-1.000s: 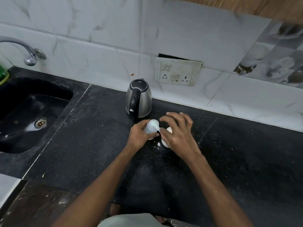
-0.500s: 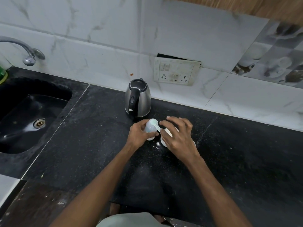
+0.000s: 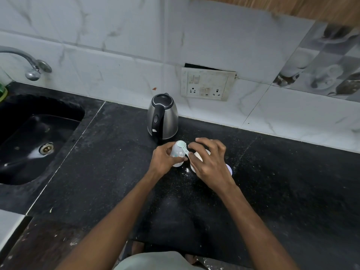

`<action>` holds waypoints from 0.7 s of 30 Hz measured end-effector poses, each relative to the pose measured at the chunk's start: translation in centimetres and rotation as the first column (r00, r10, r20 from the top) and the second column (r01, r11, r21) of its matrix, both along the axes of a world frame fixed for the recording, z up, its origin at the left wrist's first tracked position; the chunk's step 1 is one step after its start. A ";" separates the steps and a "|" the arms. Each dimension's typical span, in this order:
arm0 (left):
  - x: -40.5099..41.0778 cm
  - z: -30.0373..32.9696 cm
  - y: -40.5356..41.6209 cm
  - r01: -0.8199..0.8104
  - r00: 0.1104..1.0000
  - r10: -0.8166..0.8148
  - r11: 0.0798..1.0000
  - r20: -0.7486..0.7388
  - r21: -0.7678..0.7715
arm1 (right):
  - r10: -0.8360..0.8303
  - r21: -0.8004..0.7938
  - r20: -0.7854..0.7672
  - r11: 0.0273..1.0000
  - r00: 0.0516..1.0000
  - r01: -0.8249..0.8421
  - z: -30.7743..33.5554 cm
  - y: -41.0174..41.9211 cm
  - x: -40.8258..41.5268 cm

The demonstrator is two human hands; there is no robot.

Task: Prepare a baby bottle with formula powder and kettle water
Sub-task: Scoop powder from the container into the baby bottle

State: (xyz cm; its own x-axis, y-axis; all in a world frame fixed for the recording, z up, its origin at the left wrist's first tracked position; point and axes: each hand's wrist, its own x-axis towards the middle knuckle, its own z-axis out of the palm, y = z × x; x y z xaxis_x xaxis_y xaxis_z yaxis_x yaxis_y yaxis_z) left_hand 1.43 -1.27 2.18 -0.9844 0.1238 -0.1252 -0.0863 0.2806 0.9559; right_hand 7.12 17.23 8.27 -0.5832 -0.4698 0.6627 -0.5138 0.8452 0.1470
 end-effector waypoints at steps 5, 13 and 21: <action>-0.1 -0.1 -0.1 0.003 1.000 -0.003 1.000 -0.003 0.002 | -0.003 -0.018 -0.006 1.000 1.000 0.003 0.1 0.2 0.1; -0.3 -0.7 -0.1 0.013 1.000 -0.013 1.000 0.002 -0.026 | 0.004 -0.011 0.023 1.000 1.000 -0.004 -0.1 0.2 0.0; -0.3 -0.8 0.1 0.000 1.000 0.000 0.999 0.005 -0.049 | 0.020 -0.005 -0.004 1.000 1.000 -0.020 -0.8 0.5 -0.1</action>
